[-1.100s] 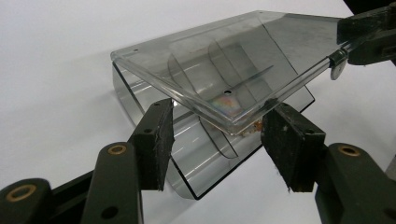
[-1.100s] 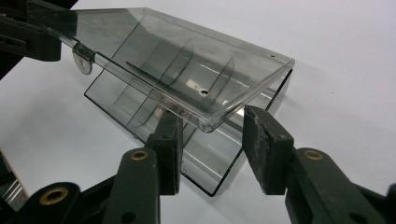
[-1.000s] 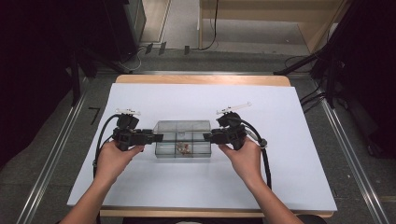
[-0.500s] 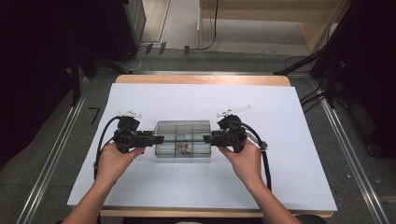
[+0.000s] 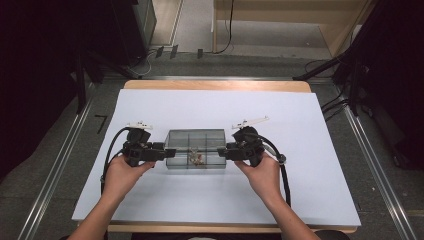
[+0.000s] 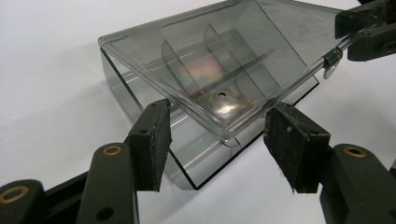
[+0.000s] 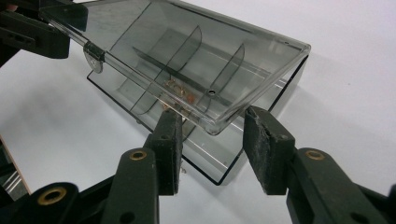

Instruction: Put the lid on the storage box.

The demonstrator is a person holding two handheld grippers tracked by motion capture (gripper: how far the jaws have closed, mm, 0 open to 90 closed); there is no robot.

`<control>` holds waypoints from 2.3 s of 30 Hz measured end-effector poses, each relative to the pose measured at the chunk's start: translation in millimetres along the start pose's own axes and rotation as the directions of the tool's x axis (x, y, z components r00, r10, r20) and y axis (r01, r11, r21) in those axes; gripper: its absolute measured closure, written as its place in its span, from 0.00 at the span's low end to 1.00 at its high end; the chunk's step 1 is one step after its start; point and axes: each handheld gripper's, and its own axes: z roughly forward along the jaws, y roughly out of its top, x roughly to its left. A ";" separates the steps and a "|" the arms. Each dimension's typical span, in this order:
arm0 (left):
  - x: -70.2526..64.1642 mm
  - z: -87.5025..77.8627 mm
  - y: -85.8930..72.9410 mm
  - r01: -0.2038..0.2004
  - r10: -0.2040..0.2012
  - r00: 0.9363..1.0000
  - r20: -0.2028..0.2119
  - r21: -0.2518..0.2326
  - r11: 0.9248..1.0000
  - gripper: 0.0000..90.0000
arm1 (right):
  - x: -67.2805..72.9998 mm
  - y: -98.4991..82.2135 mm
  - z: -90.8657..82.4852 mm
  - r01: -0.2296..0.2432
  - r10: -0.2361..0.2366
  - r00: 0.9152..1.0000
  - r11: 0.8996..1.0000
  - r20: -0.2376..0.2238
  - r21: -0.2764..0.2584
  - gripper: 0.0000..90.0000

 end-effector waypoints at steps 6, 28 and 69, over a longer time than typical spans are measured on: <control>-0.3 1.4 -1.6 -0.013 0.013 1.000 -0.002 0.008 1.000 0.47 | 0.5 -2.9 0.9 0.009 -0.009 1.000 1.000 0.001 0.002 0.66; 2.7 8.0 -9.9 -0.041 0.041 0.999 0.005 0.018 0.999 0.44 | -0.1 -12.6 5.0 0.023 -0.023 1.000 1.000 -0.018 -0.004 0.65; 5.9 19.0 -24.4 -0.081 0.081 0.997 0.004 0.023 0.996 0.44 | 1.0 -23.4 19.8 0.070 -0.070 0.998 0.997 -0.003 0.023 0.61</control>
